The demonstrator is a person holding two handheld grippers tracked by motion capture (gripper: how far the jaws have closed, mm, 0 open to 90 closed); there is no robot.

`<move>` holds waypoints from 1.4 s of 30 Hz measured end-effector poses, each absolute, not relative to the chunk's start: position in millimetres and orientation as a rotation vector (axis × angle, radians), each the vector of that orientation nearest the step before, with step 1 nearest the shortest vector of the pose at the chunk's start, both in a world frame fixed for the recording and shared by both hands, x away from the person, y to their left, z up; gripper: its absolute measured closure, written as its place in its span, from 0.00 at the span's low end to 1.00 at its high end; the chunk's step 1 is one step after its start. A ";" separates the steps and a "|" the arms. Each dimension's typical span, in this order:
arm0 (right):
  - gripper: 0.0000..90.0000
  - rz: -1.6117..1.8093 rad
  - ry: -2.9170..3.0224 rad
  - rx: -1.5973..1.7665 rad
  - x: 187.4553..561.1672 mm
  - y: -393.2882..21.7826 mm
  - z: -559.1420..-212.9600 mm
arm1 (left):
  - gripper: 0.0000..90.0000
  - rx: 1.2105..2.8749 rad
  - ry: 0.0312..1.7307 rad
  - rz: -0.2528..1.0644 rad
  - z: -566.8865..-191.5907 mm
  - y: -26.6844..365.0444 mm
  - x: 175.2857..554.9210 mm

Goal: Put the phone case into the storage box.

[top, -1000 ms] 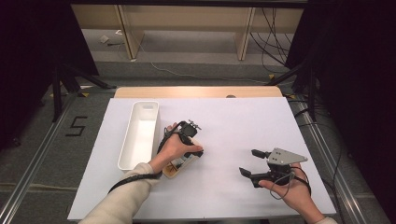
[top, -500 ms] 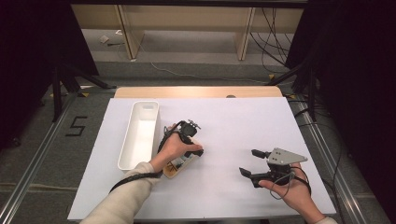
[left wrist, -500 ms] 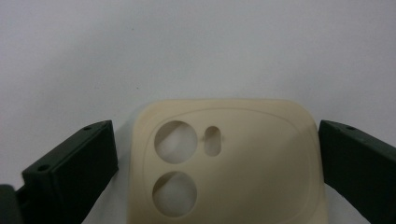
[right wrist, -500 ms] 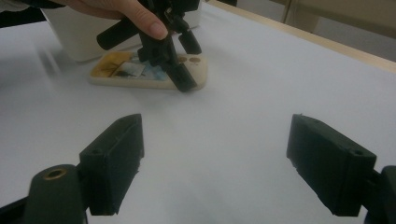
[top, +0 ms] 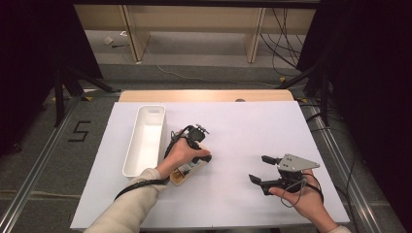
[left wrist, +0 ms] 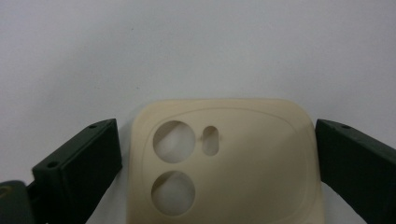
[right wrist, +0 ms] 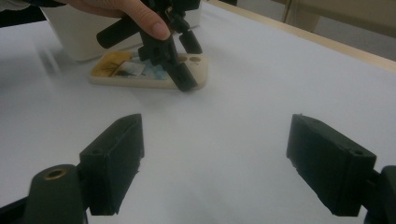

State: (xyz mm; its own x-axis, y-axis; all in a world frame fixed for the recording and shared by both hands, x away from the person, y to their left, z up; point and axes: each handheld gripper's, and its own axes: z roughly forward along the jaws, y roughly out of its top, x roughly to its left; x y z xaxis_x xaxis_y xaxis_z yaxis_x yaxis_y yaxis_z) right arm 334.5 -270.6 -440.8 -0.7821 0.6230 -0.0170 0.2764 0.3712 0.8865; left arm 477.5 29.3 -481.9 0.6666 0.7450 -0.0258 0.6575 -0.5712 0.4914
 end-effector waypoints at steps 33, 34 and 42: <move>0.22 1.382 2.287 0.793 335.2 -270.6 -441.4 | 0.12 2.405 1.097 0.272 -477.7 28.3 474.0; 0.22 1.382 2.287 0.795 335.3 -270.8 -441.4 | 0.12 2.403 1.093 0.276 -477.2 28.3 473.5; 0.22 1.382 2.287 0.793 335.5 -270.7 -441.6 | 0.12 2.338 1.071 0.312 -466.5 29.3 468.6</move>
